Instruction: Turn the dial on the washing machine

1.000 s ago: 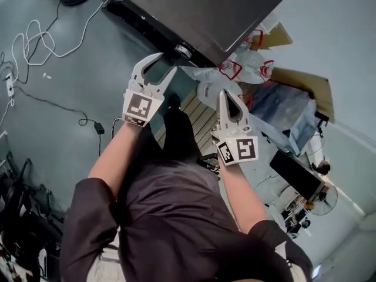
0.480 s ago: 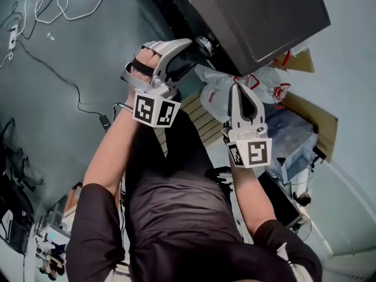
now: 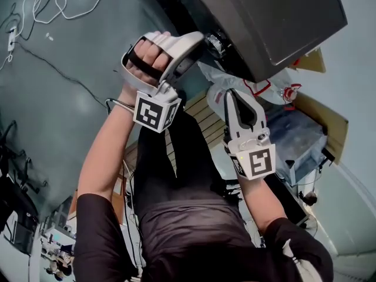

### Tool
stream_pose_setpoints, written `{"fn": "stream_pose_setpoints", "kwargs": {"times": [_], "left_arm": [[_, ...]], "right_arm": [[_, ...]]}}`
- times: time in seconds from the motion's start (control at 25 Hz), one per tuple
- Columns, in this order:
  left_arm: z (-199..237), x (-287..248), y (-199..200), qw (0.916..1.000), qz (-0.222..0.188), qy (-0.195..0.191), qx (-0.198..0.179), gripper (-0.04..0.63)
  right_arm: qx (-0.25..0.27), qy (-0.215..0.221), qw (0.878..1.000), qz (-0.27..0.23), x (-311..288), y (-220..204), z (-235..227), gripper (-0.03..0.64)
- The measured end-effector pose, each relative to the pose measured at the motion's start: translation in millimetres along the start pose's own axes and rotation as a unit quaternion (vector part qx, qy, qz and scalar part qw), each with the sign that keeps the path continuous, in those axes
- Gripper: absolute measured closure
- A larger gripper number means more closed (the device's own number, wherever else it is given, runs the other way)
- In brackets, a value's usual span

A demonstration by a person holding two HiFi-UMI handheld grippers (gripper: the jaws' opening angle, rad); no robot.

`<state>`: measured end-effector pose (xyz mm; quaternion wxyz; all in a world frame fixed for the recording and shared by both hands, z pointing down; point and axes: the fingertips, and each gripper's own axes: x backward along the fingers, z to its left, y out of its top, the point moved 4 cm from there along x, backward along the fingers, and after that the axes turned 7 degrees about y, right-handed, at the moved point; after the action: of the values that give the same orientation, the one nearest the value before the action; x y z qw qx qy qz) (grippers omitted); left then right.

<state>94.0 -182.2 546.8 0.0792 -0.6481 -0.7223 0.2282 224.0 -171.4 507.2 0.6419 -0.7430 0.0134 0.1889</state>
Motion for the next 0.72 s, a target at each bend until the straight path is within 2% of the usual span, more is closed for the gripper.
{"fn": "stream_pose_setpoints", "kwargs": {"times": [0.2,0.56,0.72], "left_arm": [[-9,-9,-2,0.9997,-0.021,0.009,-0.005,0.267],[-14,-20,8,0.9980,-0.039,0.027,-0.042,0.262],[-12,-23,5,0.9986,-0.032,0.027,-0.031,0.262]], "right_arm": [[0.007,-0.007,1.000,0.003,-2,-19,6,0.591],[-0.001,-0.023,1.000,0.003,3,-38,12,0.591],[-0.002,-0.023,1.000,0.007,7,-41,12,0.592]]}}
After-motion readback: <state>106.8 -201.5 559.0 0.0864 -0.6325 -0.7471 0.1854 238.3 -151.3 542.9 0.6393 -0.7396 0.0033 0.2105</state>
